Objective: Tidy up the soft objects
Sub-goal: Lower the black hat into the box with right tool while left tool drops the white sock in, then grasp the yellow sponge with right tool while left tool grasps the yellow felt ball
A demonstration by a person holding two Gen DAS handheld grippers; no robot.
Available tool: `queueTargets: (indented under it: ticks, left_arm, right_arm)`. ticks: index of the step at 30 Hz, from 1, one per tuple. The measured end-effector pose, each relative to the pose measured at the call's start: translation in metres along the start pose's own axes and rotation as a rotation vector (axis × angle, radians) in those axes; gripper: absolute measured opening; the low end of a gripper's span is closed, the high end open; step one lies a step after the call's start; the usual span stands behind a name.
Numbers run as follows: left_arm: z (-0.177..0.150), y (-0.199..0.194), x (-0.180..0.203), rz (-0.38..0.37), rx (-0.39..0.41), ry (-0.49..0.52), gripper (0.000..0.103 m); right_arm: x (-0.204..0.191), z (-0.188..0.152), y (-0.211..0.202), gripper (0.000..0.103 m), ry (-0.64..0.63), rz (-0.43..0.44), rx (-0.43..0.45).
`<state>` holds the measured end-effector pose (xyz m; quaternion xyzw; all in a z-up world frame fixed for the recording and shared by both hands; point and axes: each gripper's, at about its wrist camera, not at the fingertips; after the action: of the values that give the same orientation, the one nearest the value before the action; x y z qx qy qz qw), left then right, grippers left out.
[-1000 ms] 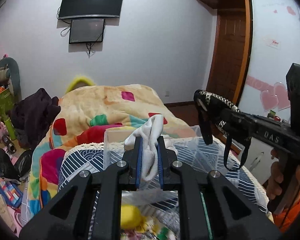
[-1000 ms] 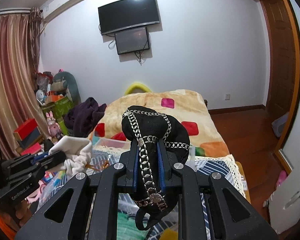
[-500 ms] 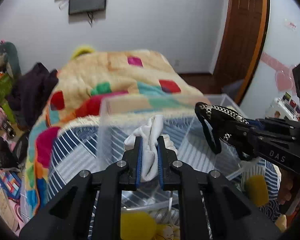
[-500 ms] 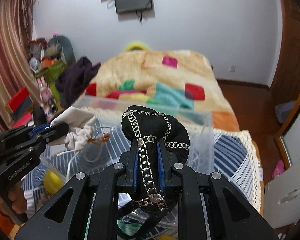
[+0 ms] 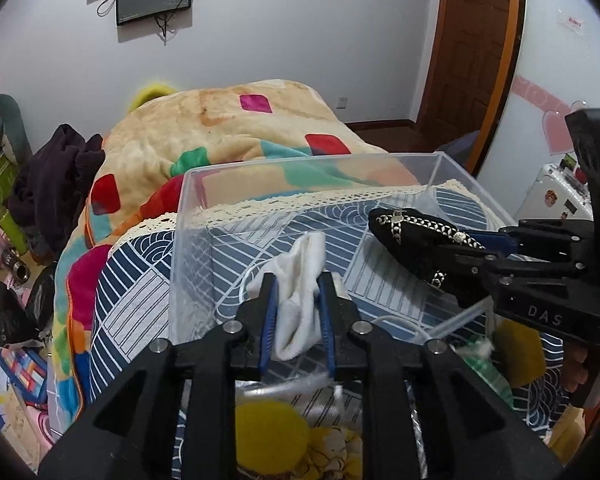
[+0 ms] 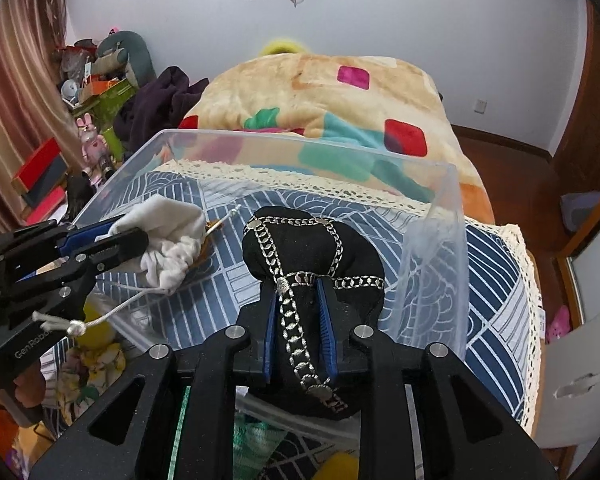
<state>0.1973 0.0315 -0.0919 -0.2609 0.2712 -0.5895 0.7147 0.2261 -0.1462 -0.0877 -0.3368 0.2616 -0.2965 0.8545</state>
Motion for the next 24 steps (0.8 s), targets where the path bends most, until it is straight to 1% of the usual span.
queueTargets:
  ticks: [1,4,6,8,9,11,12,15,16,17,19,21,23,24]
  left_arm:
    - [0.000,-0.002,-0.002,-0.007,0.002,-0.002,0.020]
    - [0.000,-0.013,-0.005,-0.013,0.021,-0.007,0.020]
    - [0.001,-0.022,-0.007,-0.008,0.044,-0.005,0.024]
    - [0.001,-0.033,-0.008,-0.002,0.077,0.001,0.033]
    - [0.001,-0.038,-0.008,0.003,0.095,0.004,0.035]
    - [0.000,-0.051,-0.007,0.013,0.132,0.011,0.044]
    - [-0.002,-0.057,-0.007,0.012,0.151,0.012,0.046]
    - [-0.006,-0.071,-0.010,0.023,0.183,0.008,0.053]
    - [-0.008,-0.074,-0.010,0.034,0.196,0.008,0.058]
    - [-0.011,-0.078,-0.010,0.047,0.210,0.007,0.065]
    - [-0.017,-0.085,-0.012,0.057,0.230,-0.003,0.073]
    - [-0.023,-0.088,-0.013,0.054,0.231,-0.005,0.076]
    - [-0.029,-0.088,-0.014,0.062,0.223,-0.004,0.085]
    - [-0.031,-0.088,-0.015,0.064,0.219,-0.006,0.087]
  right_arm:
    - [-0.001,-0.001,-0.002,0.021,-0.003,-0.005,0.004]
    - [-0.003,-0.002,-0.008,0.022,-0.014,-0.007,0.024]
    - [-0.006,-0.002,-0.013,0.022,-0.020,-0.002,0.037]
    - [-0.009,-0.003,-0.021,0.022,-0.026,0.006,0.057]
    - [-0.011,-0.003,-0.025,0.022,-0.031,0.008,0.068]
    - [-0.016,-0.003,-0.032,0.023,-0.039,0.012,0.094]
    - [-0.018,-0.003,-0.036,0.023,-0.044,0.011,0.107]
    - [-0.026,-0.007,-0.053,0.034,-0.064,-0.005,0.168]
    - [-0.029,-0.007,-0.057,0.039,-0.068,-0.010,0.187]
    - [-0.030,-0.009,-0.062,0.043,-0.070,-0.015,0.205]
    - [-0.033,-0.012,-0.071,0.046,-0.073,-0.033,0.245]
    - [-0.035,-0.016,-0.076,0.049,-0.070,-0.047,0.272]
    - [-0.035,-0.021,-0.081,0.056,-0.055,-0.056,0.298]
    - [-0.034,-0.024,-0.082,0.059,-0.044,-0.053,0.306]
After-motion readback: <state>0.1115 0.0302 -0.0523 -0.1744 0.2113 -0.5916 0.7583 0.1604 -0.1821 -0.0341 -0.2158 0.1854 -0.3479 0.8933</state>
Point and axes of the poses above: each gripper's, at about its wrist camera, not at the fingertips, and y roughly the way its jaws point, x to its right, z to its top, and after that the axes turned 12 degrees about z, right-handed
